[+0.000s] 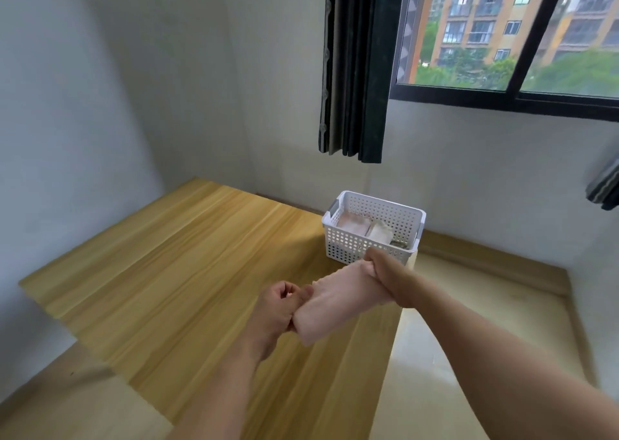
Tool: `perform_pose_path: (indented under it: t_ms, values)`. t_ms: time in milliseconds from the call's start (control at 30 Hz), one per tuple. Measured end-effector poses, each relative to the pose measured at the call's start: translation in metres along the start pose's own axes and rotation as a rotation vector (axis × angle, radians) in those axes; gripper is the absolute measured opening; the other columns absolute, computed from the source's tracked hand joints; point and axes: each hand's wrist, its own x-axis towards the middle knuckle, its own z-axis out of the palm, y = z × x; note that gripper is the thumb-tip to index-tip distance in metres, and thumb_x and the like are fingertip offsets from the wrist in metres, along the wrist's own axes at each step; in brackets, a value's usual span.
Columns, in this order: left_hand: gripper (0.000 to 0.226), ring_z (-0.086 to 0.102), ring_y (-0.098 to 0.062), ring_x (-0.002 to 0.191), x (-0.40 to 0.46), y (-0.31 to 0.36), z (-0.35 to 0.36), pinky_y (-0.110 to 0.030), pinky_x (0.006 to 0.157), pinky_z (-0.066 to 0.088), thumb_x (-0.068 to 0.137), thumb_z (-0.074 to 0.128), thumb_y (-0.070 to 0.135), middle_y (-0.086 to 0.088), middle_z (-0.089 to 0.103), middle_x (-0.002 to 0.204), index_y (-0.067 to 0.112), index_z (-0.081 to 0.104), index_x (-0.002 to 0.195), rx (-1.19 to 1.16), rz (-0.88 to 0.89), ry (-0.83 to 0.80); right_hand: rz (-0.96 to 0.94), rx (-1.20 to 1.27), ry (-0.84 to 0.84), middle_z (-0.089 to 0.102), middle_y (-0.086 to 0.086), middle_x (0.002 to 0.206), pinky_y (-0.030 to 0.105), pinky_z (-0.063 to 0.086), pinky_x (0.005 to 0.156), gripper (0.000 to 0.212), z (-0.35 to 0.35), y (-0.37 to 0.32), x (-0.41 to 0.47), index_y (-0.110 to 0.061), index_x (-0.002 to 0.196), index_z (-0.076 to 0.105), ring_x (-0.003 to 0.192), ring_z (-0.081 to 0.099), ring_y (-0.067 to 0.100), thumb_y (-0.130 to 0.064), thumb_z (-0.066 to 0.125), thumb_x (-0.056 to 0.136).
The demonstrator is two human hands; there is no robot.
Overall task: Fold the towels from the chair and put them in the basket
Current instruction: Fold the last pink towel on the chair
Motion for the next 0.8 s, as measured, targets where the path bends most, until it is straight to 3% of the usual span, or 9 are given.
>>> perform_pose_path:
  t_ms: [67,200,267,333,433,533,633,800]
  values:
    - [0.030,0.055,-0.013,0.053,0.019,0.006,0.012,-0.028,0.048,0.046,0.082,0.073,0.028,-0.002,0.060,0.062,0.004,0.055,0.082,0.042,-0.013,-0.084,0.030,-0.114,0.029,0.047,0.001,0.073,0.028,0.038,0.056,0.010,-0.023,-0.014,0.023,-0.022,0.072,0.045,0.064,0.046,0.015,-0.030,0.052,0.074]
    - [0.024,0.058,-0.010,0.060,0.077,0.021,0.062,-0.022,0.052,0.047,0.088,0.069,0.020,-0.003,0.063,0.073,-0.002,0.062,0.096,0.157,-0.034,-0.114,-0.009,-0.495,-0.027,0.052,0.007,0.085,0.030,0.037,0.060,0.008,-0.074,-0.049,0.095,-0.017,0.083,0.049,0.075,0.046,0.020,-0.024,0.049,0.081]
    - [0.023,0.057,-0.010,0.062,0.119,0.031,0.090,-0.022,0.055,0.047,0.090,0.068,0.023,-0.003,0.065,0.076,0.001,0.066,0.097,0.257,0.000,-0.103,-0.063,-0.674,-0.135,0.049,0.001,0.079,0.026,0.038,0.062,0.015,-0.099,-0.067,0.142,-0.020,0.075,0.049,0.082,0.046,0.020,-0.019,0.048,0.090]
    - [0.017,0.053,-0.008,0.061,0.165,0.040,0.119,-0.023,0.059,0.044,0.090,0.066,0.028,0.003,0.063,0.071,0.011,0.067,0.085,0.402,0.055,-0.045,-0.106,-0.763,-0.187,0.049,-0.005,0.075,0.019,0.038,0.061,0.017,-0.123,-0.083,0.187,-0.021,0.079,0.054,0.077,0.050,0.017,-0.017,0.047,0.094]
    - [0.019,0.048,-0.006,0.060,0.220,0.053,0.157,-0.024,0.055,0.037,0.090,0.062,0.033,0.010,0.056,0.068,0.021,0.059,0.076,0.589,0.058,0.113,-0.195,-0.801,-0.192,0.053,0.001,0.077,0.025,0.037,0.058,0.016,-0.152,-0.098,0.251,-0.012,0.098,0.061,0.067,0.047,0.015,-0.016,0.046,0.094]
    - [0.024,0.052,-0.012,0.066,0.264,0.057,0.190,-0.028,0.058,0.040,0.090,0.059,0.040,0.007,0.058,0.073,0.018,0.059,0.080,0.657,-0.029,0.173,-0.229,-0.890,-0.168,0.057,0.010,0.088,0.028,0.038,0.059,0.024,-0.173,-0.106,0.296,-0.004,0.100,0.063,0.078,0.048,0.023,-0.009,0.042,0.090]
    - [0.022,0.060,-0.019,0.076,0.297,0.048,0.217,-0.036,0.070,0.050,0.087,0.060,0.038,0.004,0.063,0.077,0.023,0.057,0.072,0.711,-0.106,0.207,-0.308,-1.004,-0.145,0.063,0.013,0.094,0.029,0.043,0.063,0.026,-0.186,-0.104,0.324,-0.002,0.096,0.063,0.081,0.055,0.026,-0.010,0.041,0.086]
    - [0.017,0.063,-0.018,0.089,0.339,0.022,0.245,-0.030,0.077,0.050,0.086,0.060,0.036,0.005,0.070,0.093,0.022,0.069,0.089,0.890,-0.305,0.208,-0.348,-1.143,-0.195,0.062,0.010,0.095,0.034,0.051,0.069,0.022,-0.191,-0.073,0.366,-0.007,0.098,0.055,0.087,0.062,0.029,-0.012,0.037,0.087]
